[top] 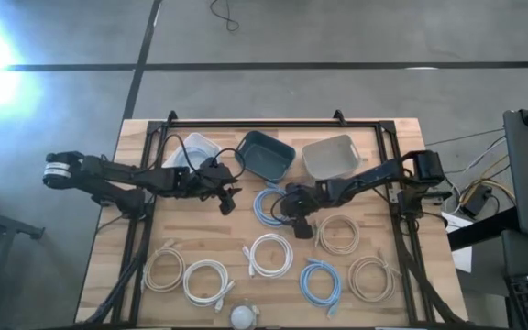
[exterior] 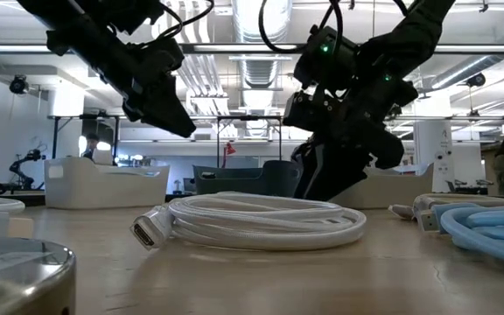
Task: Pick & Place USB Port
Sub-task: Put the top blue charger cable into the white bin
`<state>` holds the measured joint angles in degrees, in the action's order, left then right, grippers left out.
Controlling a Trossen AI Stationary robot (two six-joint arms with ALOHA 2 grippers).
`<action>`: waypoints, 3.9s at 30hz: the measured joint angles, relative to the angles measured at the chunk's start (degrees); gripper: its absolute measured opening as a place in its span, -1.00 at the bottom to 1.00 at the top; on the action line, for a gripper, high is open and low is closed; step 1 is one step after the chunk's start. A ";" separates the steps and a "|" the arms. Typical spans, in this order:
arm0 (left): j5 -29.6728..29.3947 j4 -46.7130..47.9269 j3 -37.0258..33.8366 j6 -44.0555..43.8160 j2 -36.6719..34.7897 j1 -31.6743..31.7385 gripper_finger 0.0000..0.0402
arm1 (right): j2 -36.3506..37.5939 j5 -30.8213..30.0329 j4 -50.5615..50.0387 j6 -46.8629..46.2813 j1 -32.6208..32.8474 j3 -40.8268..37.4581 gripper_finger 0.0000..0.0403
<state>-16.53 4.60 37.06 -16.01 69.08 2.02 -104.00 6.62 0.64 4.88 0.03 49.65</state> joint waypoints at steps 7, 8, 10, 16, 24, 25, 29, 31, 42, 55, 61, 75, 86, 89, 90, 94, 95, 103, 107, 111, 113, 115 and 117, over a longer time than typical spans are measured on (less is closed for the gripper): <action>-0.02 0.09 -0.02 -0.01 0.00 0.00 -0.20 | -1.54 0.41 0.06 -0.43 -0.02 0.13 -0.43; -0.02 0.09 -0.02 -0.02 0.00 0.00 -0.20 | -1.52 0.35 -0.10 -0.68 -0.02 0.13 -0.50; -0.02 0.09 -0.02 -0.14 0.00 0.00 -0.20 | -1.55 0.16 -0.19 -1.64 -0.04 0.13 -0.65; 0.01 0.03 -0.02 -1.00 0.00 0.00 -0.20 | 0.73 -0.38 -2.23 -2.84 -0.04 -0.01 -0.93; 3.20 -1.91 -0.02 -20.44 0.00 0.00 -0.20 | 2.13 -0.36 -5.40 -2.98 1.00 4.33 -0.94; 3.91 -2.23 -0.02 -22.55 0.00 0.00 -0.20 | 2.00 -0.37 -5.60 -2.76 1.39 5.07 -0.94; 6.03 -4.11 -0.02 -24.84 0.00 -0.19 -0.20 | 1.85 -1.70 -5.49 0.23 3.46 8.47 -0.94; 6.84 -4.61 -0.02 -25.09 0.02 -0.42 -0.20 | 1.85 -5.77 -5.63 1.79 4.43 9.93 -0.94; 7.43 -4.38 -1.70 -27.65 0.04 -0.55 -0.20 | 1.80 -12.29 -7.84 4.53 5.11 16.07 -0.94; 9.64 -11.37 -6.46 -28.87 0.04 -0.59 -0.20 | 1.76 -12.62 -7.56 6.48 5.09 16.76 -0.94; 9.46 -11.55 -6.56 -25.96 0.04 -0.52 -0.36 | 1.76 -12.62 -5.93 8.79 5.13 16.68 -0.94; 7.10 -11.71 -6.56 -22.84 0.00 -0.59 -0.95 | 1.76 -12.36 -3.98 6.52 5.31 16.65 -0.89; 5.35 -11.00 -5.86 -19.51 -0.13 -0.55 -0.98 | 1.76 -12.65 -5.07 6.37 5.63 16.68 -0.42; 4.95 -9.43 -4.05 -17.15 -1.58 -0.55 -0.98 | 1.76 -12.65 -5.19 6.28 5.62 16.68 -0.34; 4.29 -7.75 -3.15 -16.34 -2.32 -0.57 -0.98 | 1.76 -12.65 -5.18 6.20 5.64 16.68 -0.32; -1.54 6.46 2.14 -15.01 -5.26 -0.59 -0.98 | 1.76 -12.65 -5.16 4.78 5.64 16.68 -0.29; -3.68 10.72 3.51 -15.04 -5.70 -0.59 -0.98 | 1.76 -12.67 -5.12 4.61 5.66 16.68 -0.29; -17.36 31.10 13.39 -15.37 -7.62 -1.01 -0.98 | 1.76 -12.65 -5.09 5.35 5.73 16.68 -0.35; -17.75 35.95 17.79 -15.15 -8.00 -1.07 -0.98 | 1.76 -12.65 -5.16 5.26 5.73 16.21 -0.38; -19.77 44.45 21.70 -15.82 -8.99 -1.09 -0.98 | 1.76 -12.67 -5.16 5.14 5.69 15.38 -0.39; -21.62 49.67 23.40 -17.55 -9.82 -1.07 -0.98 | 1.76 -12.68 -5.16 4.92 5.68 14.78 -0.38; -22.77 55.26 25.18 -19.99 -10.85 -1.07 -0.98 | 1.74 -12.67 -5.20 4.39 5.68 14.24 -0.37; -23.22 60.76 26.83 -22.94 -11.87 -1.07 -0.98 | 1.74 -12.67 -5.20 4.08 5.62 13.86 -0.35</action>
<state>-39.75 65.36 63.89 -38.95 57.21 0.95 -102.26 -6.04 -4.56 8.95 5.65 63.51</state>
